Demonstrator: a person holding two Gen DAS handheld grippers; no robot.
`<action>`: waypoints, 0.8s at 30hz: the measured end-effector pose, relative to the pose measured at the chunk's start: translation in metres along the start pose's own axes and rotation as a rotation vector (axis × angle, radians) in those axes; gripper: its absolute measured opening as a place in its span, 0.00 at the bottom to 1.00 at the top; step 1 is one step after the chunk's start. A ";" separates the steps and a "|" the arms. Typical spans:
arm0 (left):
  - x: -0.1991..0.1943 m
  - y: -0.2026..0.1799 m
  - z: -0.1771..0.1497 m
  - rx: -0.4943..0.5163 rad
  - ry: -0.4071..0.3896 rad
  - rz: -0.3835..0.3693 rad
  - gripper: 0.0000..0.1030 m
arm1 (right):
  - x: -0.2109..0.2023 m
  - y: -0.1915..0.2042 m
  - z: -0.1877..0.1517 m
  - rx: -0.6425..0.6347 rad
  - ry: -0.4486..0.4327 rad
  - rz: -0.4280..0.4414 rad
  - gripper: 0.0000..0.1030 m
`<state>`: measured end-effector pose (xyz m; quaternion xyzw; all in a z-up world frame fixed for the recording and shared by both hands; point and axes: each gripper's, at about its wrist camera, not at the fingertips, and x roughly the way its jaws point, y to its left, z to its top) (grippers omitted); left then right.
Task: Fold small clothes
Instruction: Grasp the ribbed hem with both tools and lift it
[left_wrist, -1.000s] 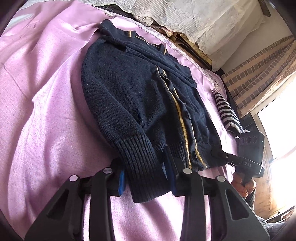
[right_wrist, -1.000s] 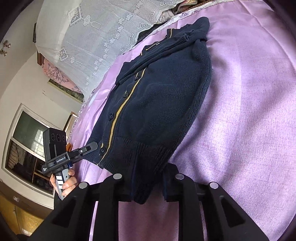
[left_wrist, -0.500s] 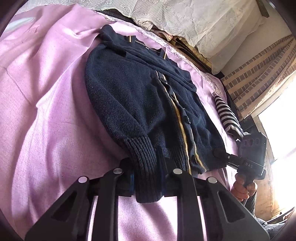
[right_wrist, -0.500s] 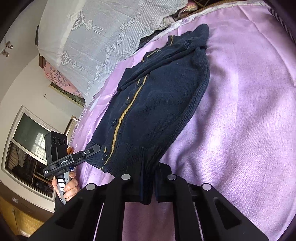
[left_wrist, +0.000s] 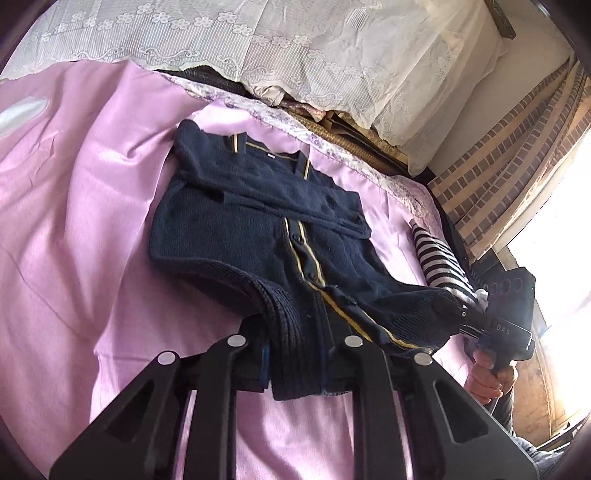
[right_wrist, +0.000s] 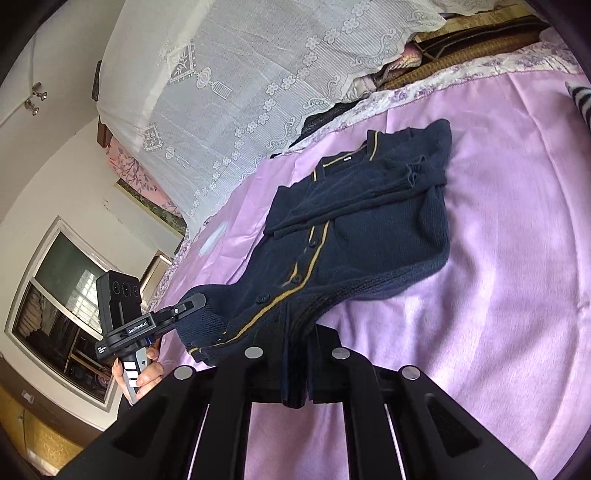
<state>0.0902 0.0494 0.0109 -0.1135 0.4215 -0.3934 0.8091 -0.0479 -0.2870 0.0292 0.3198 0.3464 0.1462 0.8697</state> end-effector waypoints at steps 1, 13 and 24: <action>0.001 -0.002 0.007 0.002 -0.008 0.002 0.16 | 0.001 0.004 0.007 -0.005 -0.009 -0.005 0.07; 0.031 0.005 0.090 -0.038 -0.098 0.028 0.14 | 0.032 -0.013 0.085 0.108 -0.081 0.028 0.07; 0.080 0.024 0.143 -0.051 -0.125 0.067 0.14 | 0.076 -0.046 0.139 0.175 -0.115 0.010 0.07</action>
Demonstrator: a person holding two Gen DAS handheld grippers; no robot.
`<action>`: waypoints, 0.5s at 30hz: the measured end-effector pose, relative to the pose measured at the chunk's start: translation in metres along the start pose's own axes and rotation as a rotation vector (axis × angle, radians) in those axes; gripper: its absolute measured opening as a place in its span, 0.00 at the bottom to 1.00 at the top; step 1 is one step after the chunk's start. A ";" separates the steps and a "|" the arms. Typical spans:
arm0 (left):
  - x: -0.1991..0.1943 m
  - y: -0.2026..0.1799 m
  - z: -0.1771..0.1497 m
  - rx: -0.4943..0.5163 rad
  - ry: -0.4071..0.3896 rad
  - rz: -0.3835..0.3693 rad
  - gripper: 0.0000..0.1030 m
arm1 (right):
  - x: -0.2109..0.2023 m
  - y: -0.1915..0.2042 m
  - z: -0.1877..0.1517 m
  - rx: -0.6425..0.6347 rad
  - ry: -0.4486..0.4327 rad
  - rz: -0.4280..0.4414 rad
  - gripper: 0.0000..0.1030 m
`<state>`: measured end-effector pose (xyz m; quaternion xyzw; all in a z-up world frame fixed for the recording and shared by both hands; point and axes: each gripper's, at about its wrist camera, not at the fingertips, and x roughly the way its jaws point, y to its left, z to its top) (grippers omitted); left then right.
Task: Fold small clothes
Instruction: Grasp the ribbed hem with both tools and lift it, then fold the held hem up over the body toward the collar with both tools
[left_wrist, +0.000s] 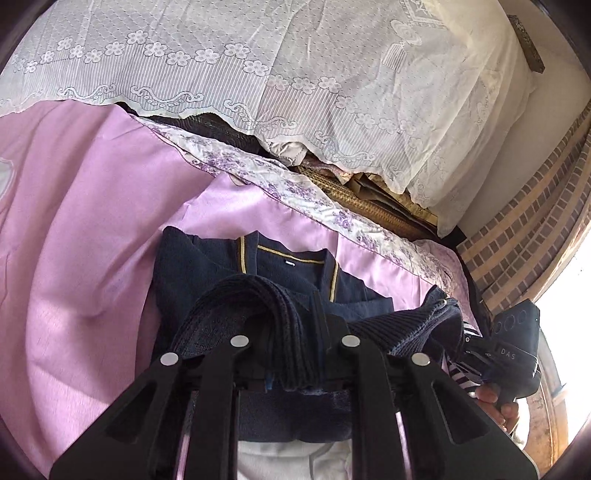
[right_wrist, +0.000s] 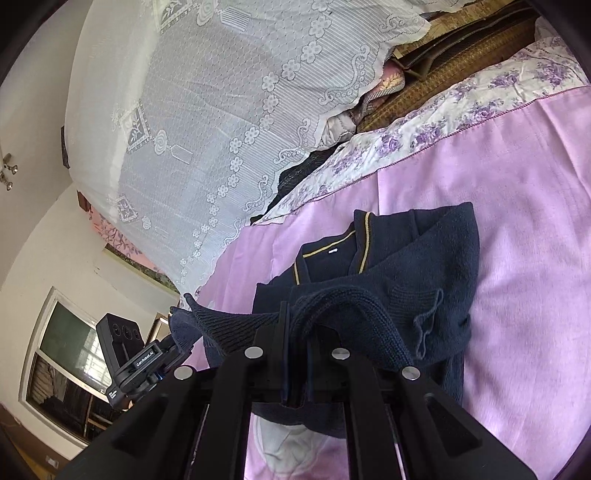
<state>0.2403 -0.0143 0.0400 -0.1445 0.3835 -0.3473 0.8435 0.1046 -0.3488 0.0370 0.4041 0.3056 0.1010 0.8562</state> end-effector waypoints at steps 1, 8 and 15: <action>0.007 0.003 0.004 -0.007 0.002 0.003 0.14 | 0.005 -0.004 0.005 0.007 -0.002 -0.002 0.07; 0.046 0.025 0.020 -0.040 0.019 0.036 0.14 | 0.039 -0.023 0.035 0.036 -0.008 -0.035 0.07; 0.087 0.052 0.025 -0.086 0.070 0.068 0.14 | 0.079 -0.050 0.050 0.075 0.021 -0.097 0.07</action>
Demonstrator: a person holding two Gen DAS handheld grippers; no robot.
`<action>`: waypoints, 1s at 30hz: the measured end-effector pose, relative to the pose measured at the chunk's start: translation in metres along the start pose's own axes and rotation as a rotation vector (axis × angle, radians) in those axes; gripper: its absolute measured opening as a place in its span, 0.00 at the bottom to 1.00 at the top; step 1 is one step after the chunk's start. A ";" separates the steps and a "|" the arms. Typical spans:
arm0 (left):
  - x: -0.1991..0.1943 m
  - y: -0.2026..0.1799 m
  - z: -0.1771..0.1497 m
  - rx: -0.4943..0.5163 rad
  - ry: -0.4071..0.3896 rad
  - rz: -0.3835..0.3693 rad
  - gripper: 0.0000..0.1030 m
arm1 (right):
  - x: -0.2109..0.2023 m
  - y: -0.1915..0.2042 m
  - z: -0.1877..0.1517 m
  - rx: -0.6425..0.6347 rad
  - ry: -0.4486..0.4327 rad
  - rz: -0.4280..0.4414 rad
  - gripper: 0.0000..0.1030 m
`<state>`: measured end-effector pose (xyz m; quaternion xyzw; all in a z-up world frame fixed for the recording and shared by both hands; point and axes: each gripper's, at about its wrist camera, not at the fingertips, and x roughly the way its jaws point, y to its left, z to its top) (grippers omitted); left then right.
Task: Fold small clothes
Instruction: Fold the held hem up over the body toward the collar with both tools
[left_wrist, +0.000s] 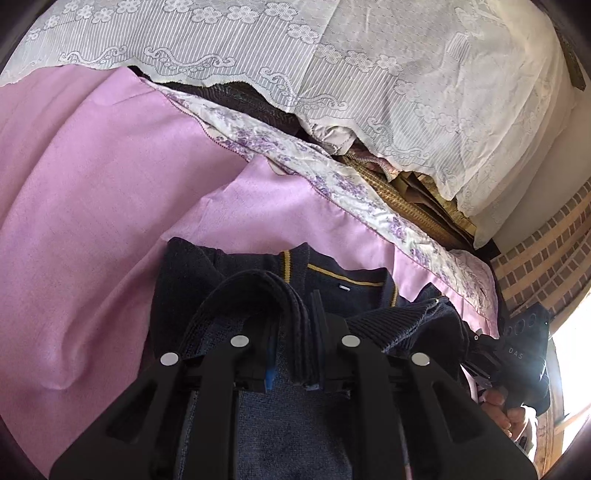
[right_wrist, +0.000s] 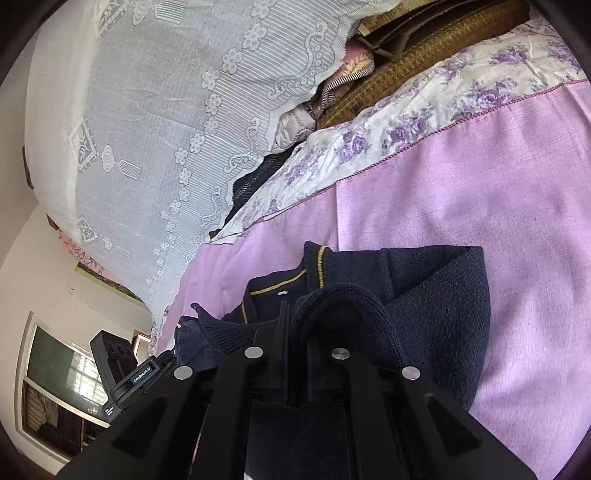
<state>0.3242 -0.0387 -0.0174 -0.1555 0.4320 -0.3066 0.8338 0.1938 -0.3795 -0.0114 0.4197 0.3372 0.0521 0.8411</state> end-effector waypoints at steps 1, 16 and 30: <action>0.007 0.004 0.000 -0.011 0.014 0.006 0.14 | 0.006 -0.005 0.001 0.012 0.007 -0.005 0.07; -0.032 -0.007 0.000 -0.012 -0.111 0.012 0.68 | -0.010 -0.011 0.001 0.033 -0.081 0.034 0.27; 0.028 -0.026 -0.028 0.175 0.021 0.229 0.68 | -0.007 -0.087 0.014 0.479 0.006 0.415 0.50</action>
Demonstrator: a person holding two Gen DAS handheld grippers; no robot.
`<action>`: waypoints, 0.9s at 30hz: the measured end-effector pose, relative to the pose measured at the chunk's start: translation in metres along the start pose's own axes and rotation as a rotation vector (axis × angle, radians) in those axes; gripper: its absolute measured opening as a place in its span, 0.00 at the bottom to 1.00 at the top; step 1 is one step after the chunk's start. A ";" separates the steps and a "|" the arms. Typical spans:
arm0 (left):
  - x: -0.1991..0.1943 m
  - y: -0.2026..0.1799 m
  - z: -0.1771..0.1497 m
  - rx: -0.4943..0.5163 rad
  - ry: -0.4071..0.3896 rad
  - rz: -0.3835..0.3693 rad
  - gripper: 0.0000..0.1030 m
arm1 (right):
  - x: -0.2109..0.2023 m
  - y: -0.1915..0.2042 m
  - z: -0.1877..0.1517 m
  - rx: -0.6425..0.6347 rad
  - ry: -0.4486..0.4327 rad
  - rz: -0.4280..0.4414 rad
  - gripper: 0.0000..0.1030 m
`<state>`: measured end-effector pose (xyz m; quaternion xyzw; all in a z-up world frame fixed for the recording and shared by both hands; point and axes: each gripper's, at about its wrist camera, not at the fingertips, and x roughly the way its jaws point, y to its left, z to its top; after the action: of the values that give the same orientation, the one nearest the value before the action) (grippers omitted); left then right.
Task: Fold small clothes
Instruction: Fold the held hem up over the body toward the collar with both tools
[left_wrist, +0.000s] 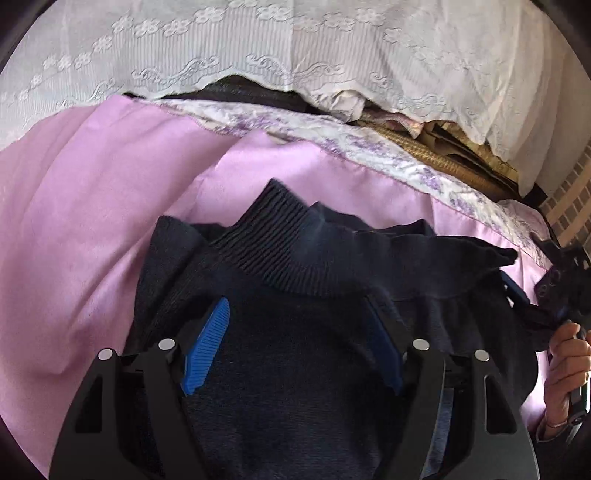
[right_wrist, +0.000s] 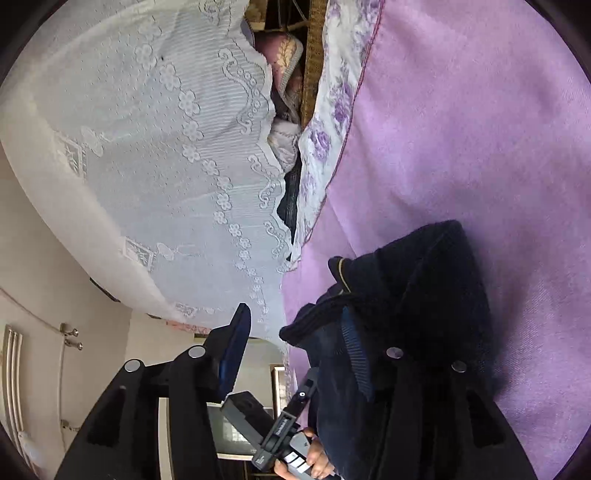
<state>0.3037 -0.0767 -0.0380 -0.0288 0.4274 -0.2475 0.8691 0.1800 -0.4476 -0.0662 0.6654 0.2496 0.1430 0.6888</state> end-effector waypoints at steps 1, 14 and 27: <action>0.002 0.005 0.001 -0.017 0.006 -0.018 0.68 | -0.005 0.009 -0.001 -0.060 -0.036 -0.056 0.51; 0.018 -0.033 0.017 0.102 -0.014 0.070 0.77 | 0.092 0.061 -0.066 -0.677 0.017 -0.551 0.14; -0.014 0.018 0.023 -0.130 -0.118 0.004 0.66 | 0.039 0.043 -0.045 -0.620 -0.208 -0.563 0.07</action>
<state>0.3217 -0.0581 -0.0177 -0.0987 0.3908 -0.2152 0.8895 0.1942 -0.3857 -0.0294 0.3440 0.2957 -0.0501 0.8898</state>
